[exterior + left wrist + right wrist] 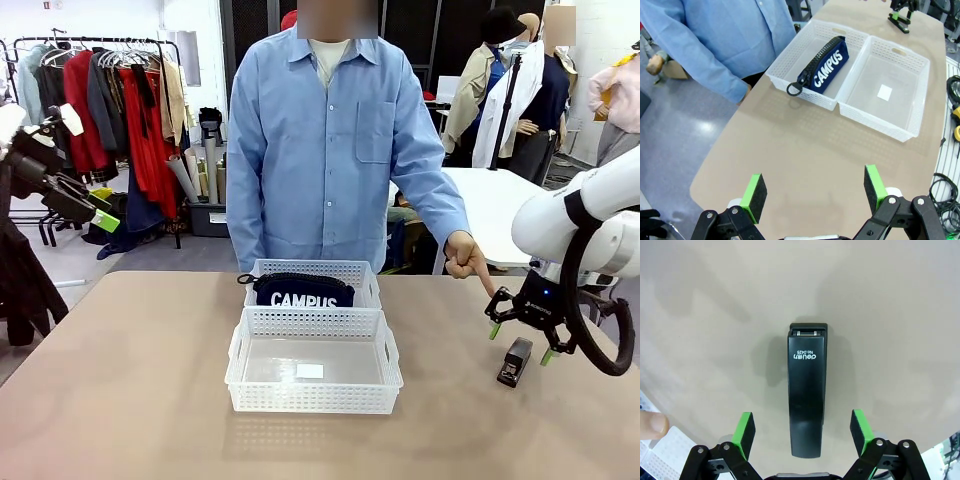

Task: Distribute items into two baskets.
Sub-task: Pick up the Stapler that the person points to.

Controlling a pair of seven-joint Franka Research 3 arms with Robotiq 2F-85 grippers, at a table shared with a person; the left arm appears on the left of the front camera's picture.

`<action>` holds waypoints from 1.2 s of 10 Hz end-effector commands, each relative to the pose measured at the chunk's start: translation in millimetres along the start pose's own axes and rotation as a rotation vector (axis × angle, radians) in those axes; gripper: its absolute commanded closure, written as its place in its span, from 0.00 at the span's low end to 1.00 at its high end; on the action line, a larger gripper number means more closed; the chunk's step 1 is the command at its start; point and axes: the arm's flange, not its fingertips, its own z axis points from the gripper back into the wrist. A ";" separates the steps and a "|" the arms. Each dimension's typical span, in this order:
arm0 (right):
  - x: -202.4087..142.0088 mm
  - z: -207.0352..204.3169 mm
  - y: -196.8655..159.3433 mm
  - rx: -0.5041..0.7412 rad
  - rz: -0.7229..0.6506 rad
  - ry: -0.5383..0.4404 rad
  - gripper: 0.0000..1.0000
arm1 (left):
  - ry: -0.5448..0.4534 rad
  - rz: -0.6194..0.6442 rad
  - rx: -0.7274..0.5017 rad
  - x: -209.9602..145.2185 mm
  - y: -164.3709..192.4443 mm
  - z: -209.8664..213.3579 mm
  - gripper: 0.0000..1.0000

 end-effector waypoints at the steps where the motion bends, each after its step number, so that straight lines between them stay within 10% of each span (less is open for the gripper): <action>1: -4.0 -11.4 5.1 -0.011 -0.038 -0.026 0.00 | 0.001 0.009 0.001 -0.3 -0.8 0.8 0.00; 12: -0.4 -17.8 -1.1 -0.017 -0.013 0.008 0.00 | 0.001 0.009 0.001 -0.3 -0.8 0.8 0.00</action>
